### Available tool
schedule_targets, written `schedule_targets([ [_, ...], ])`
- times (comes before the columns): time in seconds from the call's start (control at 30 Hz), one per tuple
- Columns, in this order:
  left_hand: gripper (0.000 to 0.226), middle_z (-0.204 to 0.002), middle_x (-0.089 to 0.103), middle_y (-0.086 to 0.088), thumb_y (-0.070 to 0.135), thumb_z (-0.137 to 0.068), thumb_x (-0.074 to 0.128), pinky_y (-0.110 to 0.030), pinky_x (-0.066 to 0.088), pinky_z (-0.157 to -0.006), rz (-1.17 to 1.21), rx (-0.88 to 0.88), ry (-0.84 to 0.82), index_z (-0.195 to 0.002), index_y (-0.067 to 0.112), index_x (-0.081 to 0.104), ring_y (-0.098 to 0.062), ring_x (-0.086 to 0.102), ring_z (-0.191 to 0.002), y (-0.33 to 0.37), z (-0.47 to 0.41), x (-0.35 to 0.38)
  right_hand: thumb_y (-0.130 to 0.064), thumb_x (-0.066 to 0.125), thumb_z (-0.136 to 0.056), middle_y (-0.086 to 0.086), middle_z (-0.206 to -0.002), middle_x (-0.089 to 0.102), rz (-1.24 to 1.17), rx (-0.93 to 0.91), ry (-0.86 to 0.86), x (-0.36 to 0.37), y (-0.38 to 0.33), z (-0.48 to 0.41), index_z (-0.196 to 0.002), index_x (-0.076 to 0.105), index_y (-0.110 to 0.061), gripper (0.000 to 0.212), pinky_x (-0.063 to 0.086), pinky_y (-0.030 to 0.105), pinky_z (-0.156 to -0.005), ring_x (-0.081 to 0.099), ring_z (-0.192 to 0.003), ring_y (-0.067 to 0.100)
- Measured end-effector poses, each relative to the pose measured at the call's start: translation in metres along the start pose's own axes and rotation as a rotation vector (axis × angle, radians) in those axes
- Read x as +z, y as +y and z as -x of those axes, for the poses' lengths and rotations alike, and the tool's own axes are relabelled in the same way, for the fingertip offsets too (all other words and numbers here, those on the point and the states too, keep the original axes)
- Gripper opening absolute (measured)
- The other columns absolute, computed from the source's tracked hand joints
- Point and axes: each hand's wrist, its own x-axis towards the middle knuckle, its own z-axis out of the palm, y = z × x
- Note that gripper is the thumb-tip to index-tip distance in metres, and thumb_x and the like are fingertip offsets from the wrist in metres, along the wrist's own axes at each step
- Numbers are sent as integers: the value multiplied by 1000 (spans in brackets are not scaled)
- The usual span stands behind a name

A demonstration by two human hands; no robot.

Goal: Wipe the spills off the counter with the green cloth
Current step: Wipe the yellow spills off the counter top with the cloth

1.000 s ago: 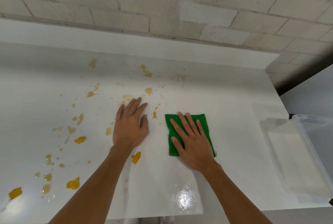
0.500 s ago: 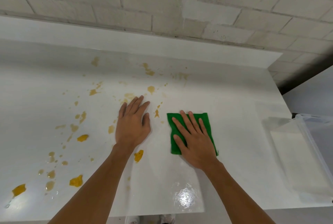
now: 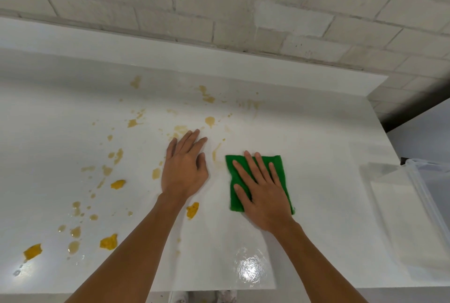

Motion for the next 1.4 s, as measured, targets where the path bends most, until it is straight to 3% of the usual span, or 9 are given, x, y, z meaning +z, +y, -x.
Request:
schedule_targets([
  [0.17, 54, -166, 40, 3, 26, -99, 41, -46, 16, -130, 14, -5, 3, -150, 21, 55, -14, 28, -156, 0, 0, 0, -54, 12, -109, -1, -179, -11, -13, 178, 14, 4, -26, -43, -170, 3, -36, 65, 3, 58, -132, -15, -165, 25],
  [0.33, 53, -164, 42, 2, 25, -97, 43, -46, 16, -130, 40, -21, 28, -148, 21, 58, -16, 31, -156, -2, 2, 0, -51, 20, -113, -4, -180, -4, 14, -128, -1, 5, -29, -19, -170, 11, -36, 59, 7, 57, -133, -8, -166, 20],
  [0.4, 53, -163, 44, 2, 25, -96, 44, -47, 17, -129, 44, -17, 43, -146, 21, 60, -17, 32, -155, -3, 2, 0, -53, 23, -113, -8, -179, -4, -6, -140, -10, 0, -11, -6, -170, 12, -38, 60, 6, 55, -133, -9, -165, 17],
  [0.63, 52, -163, 45, 3, 24, -96, 46, -49, 17, -129, 47, -22, 56, -145, 22, 60, -16, 33, -155, -3, 2, 0, -55, 16, -109, 0, -179, -5, -21, 189, 36, 4, -26, -50, -170, 10, -35, 65, 5, 59, -132, -9, -165, 27],
  [0.87, 48, -157, 52, 3, 21, -93, 48, -53, 18, -128, 89, -42, 100, -137, 22, 68, -19, 37, -153, -11, 3, -1, -57, 18, -112, -7, -179, -9, -6, -96, -22, 1, -24, -10, -170, 7, -39, 61, 1, 53, -133, -15, -164, 17],
  [0.97, 47, -156, 53, 3, 20, -93, 48, -53, 19, -127, 103, -42, 103, -136, 21, 69, -19, 38, -153, -11, 1, -1, -59, 14, -111, -8, -179, -12, -9, 47, -2, -2, -3, -17, -169, 5, -41, 62, 3, 56, -133, -17, -164, 18],
  [1.1, 47, -156, 54, 3, 18, -93, 49, -51, 18, -128, 113, -50, 112, -135, 21, 69, -18, 39, -152, -11, 2, 0, -55, 16, -109, 3, -179, 1, -23, 227, 44, 5, -28, -60, -170, 14, -34, 65, 9, 62, -131, -3, -166, 30],
  [1.3, 47, -154, 56, 2, 18, -93, 48, -53, 21, -127, 126, -49, 126, -135, 20, 69, -18, 41, -151, -10, 2, 0, -57, 18, -112, -2, -180, -6, -11, -61, 10, 7, -45, -41, -170, 11, -35, 63, 2, 57, -133, -12, -165, 22],
  [1.4, 46, -154, 56, 2, 17, -93, 49, -54, 21, -127, 142, -46, 135, -134, 20, 69, -18, 41, -151, -11, 2, 1, -61, 14, -110, -8, -178, -16, -5, -45, -35, 0, -14, -31, -169, 1, -42, 63, -3, 53, -133, -21, -163, 17],
])
